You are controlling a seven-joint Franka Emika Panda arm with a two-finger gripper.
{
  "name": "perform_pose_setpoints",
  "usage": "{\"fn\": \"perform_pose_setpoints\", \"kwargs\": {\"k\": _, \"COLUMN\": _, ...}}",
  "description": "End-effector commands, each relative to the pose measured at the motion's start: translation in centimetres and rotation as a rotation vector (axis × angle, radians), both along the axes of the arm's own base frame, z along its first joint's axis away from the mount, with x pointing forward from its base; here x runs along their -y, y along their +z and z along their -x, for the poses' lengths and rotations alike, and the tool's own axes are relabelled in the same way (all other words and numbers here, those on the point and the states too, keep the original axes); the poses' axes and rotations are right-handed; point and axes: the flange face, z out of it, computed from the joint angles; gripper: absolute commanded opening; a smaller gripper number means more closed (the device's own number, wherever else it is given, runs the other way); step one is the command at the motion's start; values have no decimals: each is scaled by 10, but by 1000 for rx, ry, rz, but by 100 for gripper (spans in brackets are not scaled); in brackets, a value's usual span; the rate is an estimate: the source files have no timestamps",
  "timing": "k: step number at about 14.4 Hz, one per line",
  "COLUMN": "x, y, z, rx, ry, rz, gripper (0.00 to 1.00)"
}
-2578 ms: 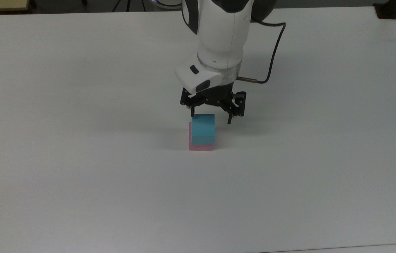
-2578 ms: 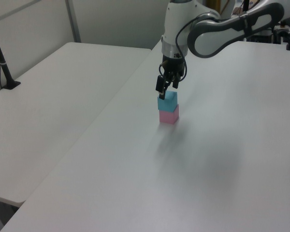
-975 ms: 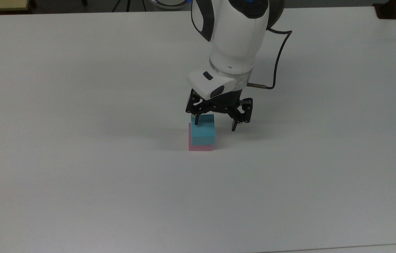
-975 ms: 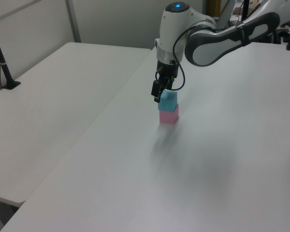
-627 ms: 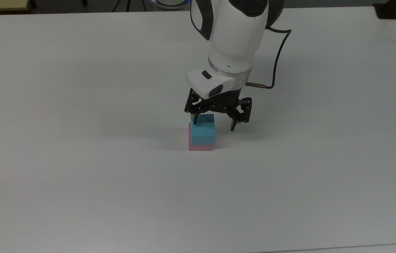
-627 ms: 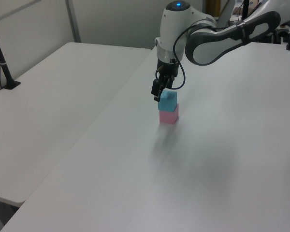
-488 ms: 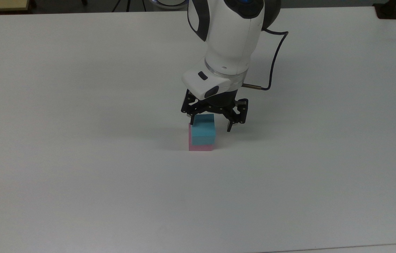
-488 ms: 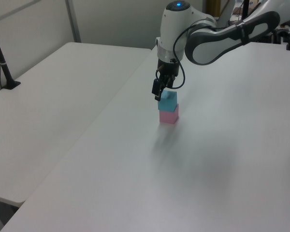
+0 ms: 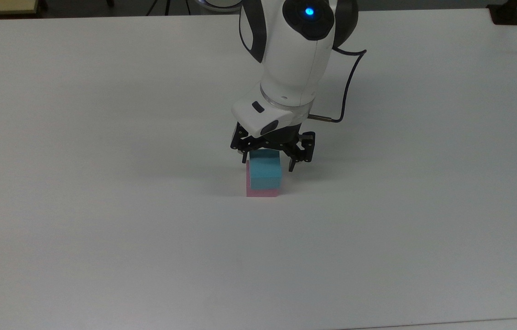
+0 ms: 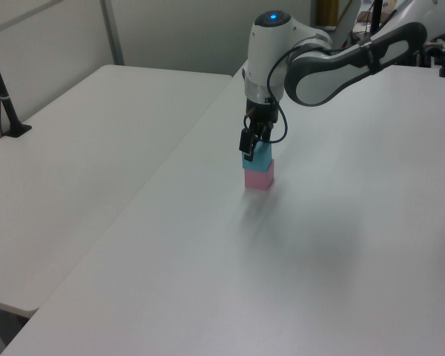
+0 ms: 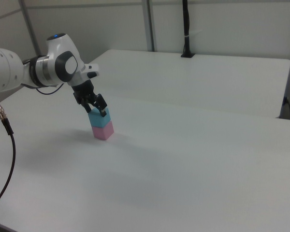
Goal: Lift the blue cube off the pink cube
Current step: 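Lift the light-blue cube up off the pink cube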
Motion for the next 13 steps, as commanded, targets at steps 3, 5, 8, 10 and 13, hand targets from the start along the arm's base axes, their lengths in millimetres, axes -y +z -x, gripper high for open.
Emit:
{"fn": "perform_pose_setpoints", "kwargs": {"k": 3, "x": 1, "y": -7, "z": 4, "rx": -15, "ry": 28, "rz": 24, "gripper": 55}}
{"fn": "perform_pose_setpoints", "kwargs": {"k": 5, "x": 6, "y": -2, "z": 3, "rx": -9, "ry": 18, "rz": 20, "gripper": 33}}
{"fn": "perform_pose_setpoints", "kwargs": {"k": 8, "x": 12, "y": 14, "z": 6, "rx": -3, "ry": 13, "rz": 17, "gripper": 30}}
{"fn": "perform_pose_setpoints", "kwargs": {"k": 10, "x": 31, "y": 25, "z": 8, "rx": -29, "ry": 12, "rz": 24, "gripper": 30}}
{"fn": "perform_pose_setpoints", "kwargs": {"k": 13, "x": 80, "y": 20, "z": 3, "rx": -51, "ry": -4, "rz": 34, "gripper": 30}}
